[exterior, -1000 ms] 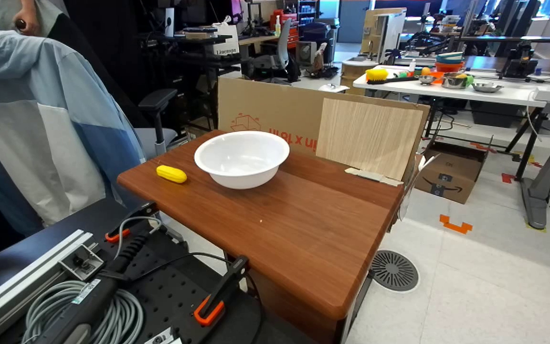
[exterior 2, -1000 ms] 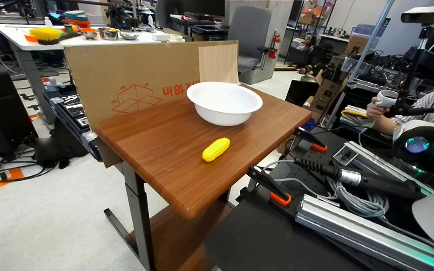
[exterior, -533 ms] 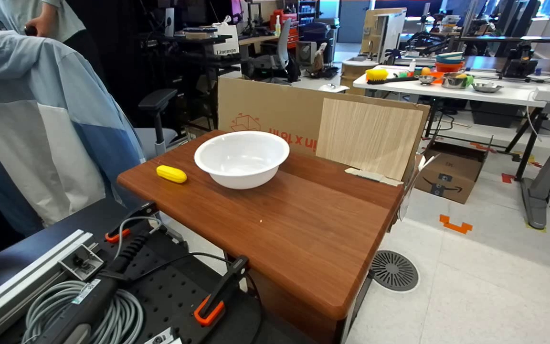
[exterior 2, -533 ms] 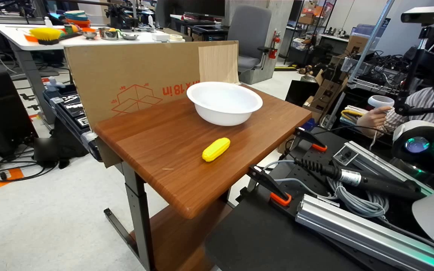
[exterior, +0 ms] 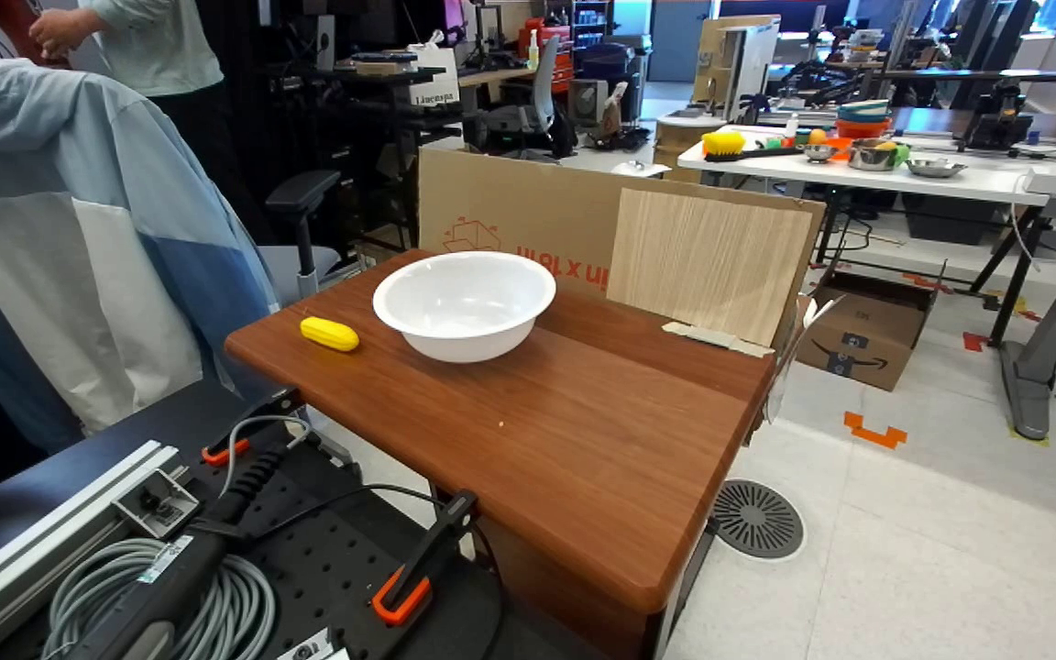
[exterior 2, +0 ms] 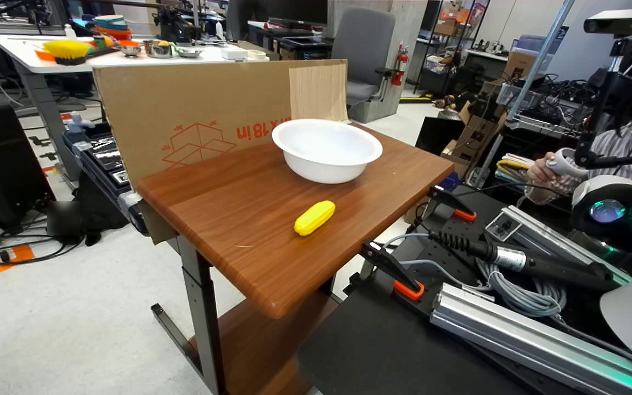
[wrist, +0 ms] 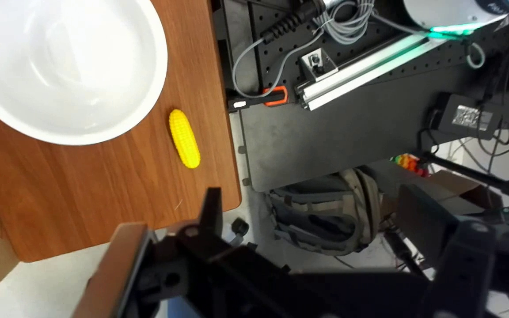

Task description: Put the plastic corn in the white basin

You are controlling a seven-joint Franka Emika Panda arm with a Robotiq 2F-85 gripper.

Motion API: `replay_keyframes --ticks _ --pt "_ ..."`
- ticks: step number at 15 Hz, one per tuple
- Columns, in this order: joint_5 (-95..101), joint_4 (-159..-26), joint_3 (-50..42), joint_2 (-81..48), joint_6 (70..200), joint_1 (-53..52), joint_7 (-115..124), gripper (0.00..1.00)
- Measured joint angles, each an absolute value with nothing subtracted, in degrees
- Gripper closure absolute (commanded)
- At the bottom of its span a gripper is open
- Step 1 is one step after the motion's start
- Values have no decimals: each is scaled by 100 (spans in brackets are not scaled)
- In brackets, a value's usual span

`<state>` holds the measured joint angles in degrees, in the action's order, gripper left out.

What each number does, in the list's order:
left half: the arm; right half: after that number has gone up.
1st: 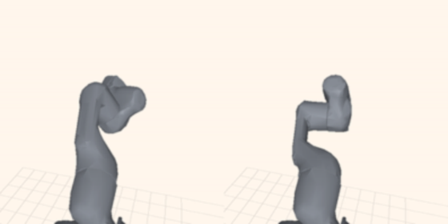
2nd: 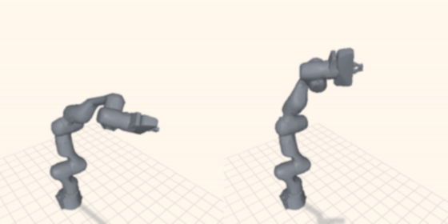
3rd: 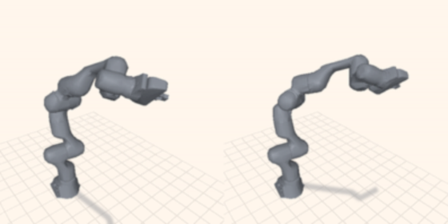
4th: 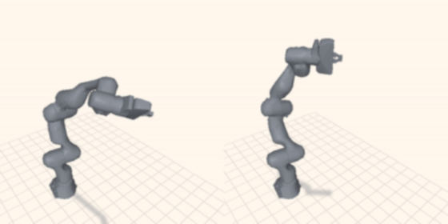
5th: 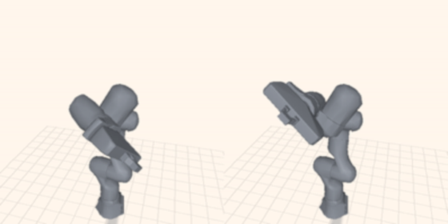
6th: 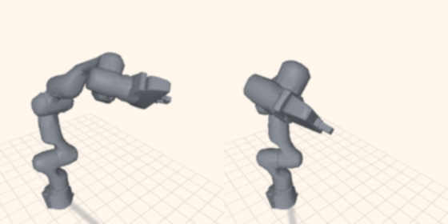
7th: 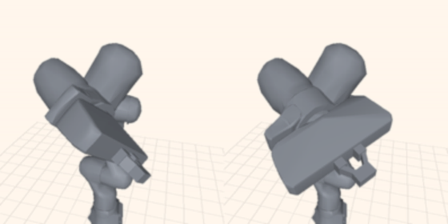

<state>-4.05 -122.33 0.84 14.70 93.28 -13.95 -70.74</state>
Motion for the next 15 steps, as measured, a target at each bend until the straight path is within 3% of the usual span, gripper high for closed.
replay_keyframes --ticks 5,15 --pt "-378 -12060 204 1277 9185 -1367 -7207 0" --pt "-377 -12056 304 464 10298 -1320 -7172 0"
